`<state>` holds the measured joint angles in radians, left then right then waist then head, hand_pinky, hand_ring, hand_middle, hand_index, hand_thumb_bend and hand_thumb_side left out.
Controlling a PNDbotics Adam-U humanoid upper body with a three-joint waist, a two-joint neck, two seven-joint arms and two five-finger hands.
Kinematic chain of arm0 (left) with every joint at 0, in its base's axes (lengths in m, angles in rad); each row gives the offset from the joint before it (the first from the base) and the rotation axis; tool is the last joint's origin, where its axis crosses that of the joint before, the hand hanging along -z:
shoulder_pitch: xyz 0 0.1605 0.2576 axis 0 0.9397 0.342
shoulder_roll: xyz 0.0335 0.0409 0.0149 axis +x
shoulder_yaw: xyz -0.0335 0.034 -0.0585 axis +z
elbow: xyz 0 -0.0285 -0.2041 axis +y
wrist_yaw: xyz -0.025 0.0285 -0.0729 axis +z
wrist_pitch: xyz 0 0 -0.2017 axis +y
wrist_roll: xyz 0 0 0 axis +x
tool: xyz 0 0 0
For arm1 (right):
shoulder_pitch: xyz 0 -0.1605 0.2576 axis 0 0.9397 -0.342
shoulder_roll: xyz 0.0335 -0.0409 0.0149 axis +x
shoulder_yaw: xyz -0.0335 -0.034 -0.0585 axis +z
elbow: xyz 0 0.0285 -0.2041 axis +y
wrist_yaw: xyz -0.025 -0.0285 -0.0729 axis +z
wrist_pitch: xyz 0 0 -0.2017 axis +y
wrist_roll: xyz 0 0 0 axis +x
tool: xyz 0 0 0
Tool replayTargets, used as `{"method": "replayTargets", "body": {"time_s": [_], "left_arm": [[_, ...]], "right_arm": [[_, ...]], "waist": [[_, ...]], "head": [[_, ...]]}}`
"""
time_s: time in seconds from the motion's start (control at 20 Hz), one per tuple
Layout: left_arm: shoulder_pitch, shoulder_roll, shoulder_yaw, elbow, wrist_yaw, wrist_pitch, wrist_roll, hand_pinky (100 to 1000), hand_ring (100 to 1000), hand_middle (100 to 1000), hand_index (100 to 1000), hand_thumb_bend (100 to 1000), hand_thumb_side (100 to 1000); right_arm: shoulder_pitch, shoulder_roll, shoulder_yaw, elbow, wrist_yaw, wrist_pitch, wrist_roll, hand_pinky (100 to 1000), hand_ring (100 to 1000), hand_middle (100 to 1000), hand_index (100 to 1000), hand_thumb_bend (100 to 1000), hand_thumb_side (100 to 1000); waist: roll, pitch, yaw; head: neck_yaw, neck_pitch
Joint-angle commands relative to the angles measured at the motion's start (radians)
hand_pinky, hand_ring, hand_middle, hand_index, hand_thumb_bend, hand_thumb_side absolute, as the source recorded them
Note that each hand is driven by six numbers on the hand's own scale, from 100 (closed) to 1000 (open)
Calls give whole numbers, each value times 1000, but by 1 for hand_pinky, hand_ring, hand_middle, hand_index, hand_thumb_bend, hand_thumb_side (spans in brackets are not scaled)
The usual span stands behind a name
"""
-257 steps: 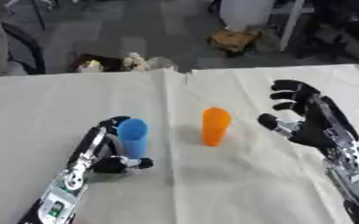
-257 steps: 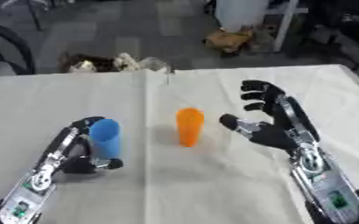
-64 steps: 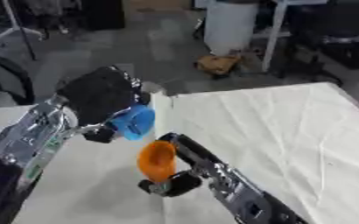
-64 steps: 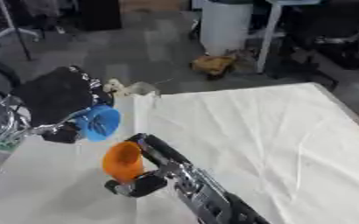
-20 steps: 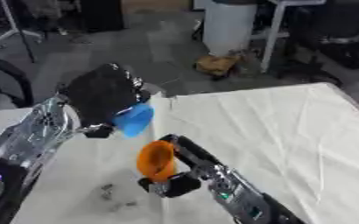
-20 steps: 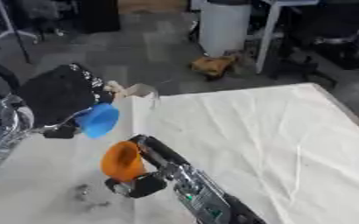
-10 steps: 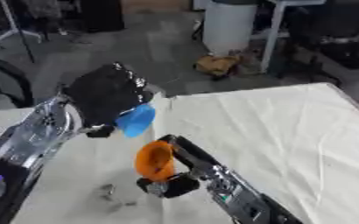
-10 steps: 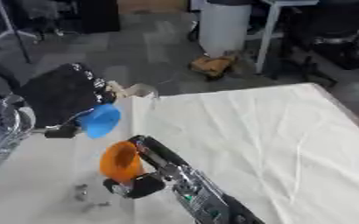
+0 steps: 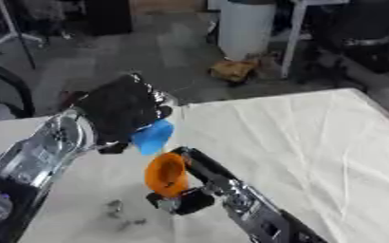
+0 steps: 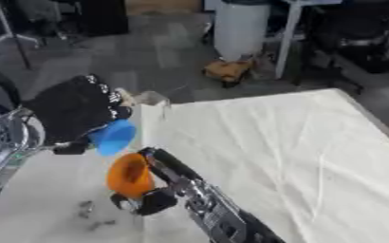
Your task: Pour the contents of one cup into another cup.
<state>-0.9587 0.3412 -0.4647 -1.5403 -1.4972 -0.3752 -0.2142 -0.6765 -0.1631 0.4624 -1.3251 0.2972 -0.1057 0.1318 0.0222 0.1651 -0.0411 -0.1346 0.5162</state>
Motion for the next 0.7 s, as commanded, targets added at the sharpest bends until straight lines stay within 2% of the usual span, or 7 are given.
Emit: {"method": "replayTargets", "body": {"time_s": [0.05,0.7], "left_arm": [[-25,1,-3,-9,-7,-10,1,417,129,100,538,224,100],[-20,-6,-14,3,-14,-32,-5,423,135,100,539,224,100]], "right_arm": [[-12,-1,-9,-9,-9,1,-1,802,683,395,488,298,169],[-12,-1,-11,-8,-15,1,-3,802,682,395,488,290,170]], "waist": [[0,-21,1],[1,-21,0]], "head": [[-3,-10],[-6,-10]]}}
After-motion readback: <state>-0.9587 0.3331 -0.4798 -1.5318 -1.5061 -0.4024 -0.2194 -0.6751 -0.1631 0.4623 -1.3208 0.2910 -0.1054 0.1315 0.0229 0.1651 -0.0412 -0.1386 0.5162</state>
